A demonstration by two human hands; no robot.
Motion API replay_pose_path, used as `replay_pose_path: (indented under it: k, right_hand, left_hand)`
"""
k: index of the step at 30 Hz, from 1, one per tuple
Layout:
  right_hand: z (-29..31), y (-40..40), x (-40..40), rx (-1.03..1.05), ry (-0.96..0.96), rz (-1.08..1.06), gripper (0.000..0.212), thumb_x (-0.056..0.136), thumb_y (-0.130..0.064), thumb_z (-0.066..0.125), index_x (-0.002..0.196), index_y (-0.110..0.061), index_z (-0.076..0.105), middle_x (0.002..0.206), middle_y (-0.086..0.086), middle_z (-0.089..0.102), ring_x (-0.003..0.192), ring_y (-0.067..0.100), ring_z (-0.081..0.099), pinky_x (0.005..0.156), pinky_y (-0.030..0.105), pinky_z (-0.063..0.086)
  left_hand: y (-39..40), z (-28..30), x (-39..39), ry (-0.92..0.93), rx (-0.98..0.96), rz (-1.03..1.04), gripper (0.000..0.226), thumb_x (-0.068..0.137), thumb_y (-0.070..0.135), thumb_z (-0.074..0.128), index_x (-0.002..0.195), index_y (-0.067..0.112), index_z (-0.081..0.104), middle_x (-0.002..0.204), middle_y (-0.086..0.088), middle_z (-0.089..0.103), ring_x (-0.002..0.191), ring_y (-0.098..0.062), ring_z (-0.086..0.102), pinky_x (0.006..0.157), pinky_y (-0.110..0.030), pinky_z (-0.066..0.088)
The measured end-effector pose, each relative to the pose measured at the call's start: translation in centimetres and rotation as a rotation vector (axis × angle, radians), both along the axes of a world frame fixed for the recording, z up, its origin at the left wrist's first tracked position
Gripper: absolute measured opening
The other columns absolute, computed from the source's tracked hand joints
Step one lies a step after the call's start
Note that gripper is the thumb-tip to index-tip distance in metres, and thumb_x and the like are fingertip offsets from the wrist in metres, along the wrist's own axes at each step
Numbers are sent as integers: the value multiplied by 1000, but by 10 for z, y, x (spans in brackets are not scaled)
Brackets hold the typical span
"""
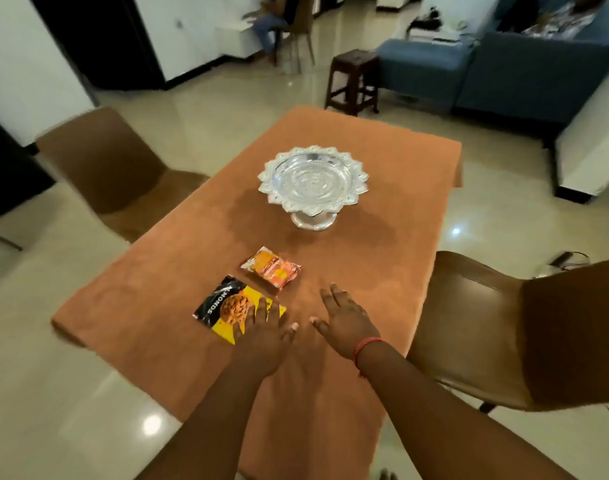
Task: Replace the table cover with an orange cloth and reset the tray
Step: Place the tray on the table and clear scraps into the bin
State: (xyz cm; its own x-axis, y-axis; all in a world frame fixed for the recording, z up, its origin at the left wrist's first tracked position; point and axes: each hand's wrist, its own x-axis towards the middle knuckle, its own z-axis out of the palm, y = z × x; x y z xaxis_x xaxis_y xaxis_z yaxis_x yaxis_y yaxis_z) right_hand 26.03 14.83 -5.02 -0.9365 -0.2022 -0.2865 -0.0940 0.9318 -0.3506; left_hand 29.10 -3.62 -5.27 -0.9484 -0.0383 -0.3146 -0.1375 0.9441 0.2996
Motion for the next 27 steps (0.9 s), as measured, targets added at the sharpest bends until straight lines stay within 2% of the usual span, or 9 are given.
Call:
replay_pose_path:
  k: [4, 10, 16, 22, 25, 27]
  right_hand:
    - [-10, 14, -7, -11, -21, 142, 73, 97, -55, 41, 157, -25, 13, 166, 5, 5, 151, 28, 13, 120, 47, 23]
    - [-13, 17, -12, 32, -73, 264, 73, 97, -55, 43, 157, -24, 14, 166, 6, 6, 151, 30, 14, 118, 49, 26]
    - [0, -17, -15, 58, -28, 371, 73, 97, -53, 44, 156, -23, 14, 166, 7, 7, 151, 30, 15, 117, 49, 28]
    - [-8, -22, -25, 179, -66, 424, 73, 97, -53, 45, 156, -25, 13, 166, 7, 5, 151, 31, 14, 116, 50, 28]
    - [-11, -27, -43, 215, -85, 435, 73, 97, -52, 47, 156, -25, 14, 166, 9, 5, 151, 32, 15, 116, 52, 28]
    - [-14, -34, -65, 201, -71, 447, 71, 96, -49, 51, 154, -24, 20, 164, 13, 12, 148, 34, 22, 113, 51, 31]
  left_hand:
    - [14, -14, 35, -22, -40, 163, 74, 95, 64, 28, 156, 29, 7, 165, -4, 3, 150, -30, 8, 116, -58, 14]
    - [24, -12, 71, -38, -35, 319, 74, 95, 63, 31, 156, 29, 7, 165, -4, 4, 149, -31, 10, 116, -58, 15]
    - [-12, -16, 80, -23, 46, 480, 69, 98, 51, 39, 155, 20, 16, 163, -11, 11, 148, -33, 16, 118, -48, 20]
    - [-13, -25, 75, -21, 247, 599, 54, 98, 38, 49, 145, 14, 37, 152, -16, 32, 138, -34, 34, 111, -39, 32]
    - [-14, -18, 63, 28, 434, 737, 38, 98, 23, 52, 132, 8, 53, 138, -17, 48, 129, -33, 43, 101, -33, 36]
    - [-20, -19, 47, 53, 562, 880, 32, 96, 19, 52, 125, 5, 59, 132, -16, 56, 123, -33, 48, 96, -34, 39]
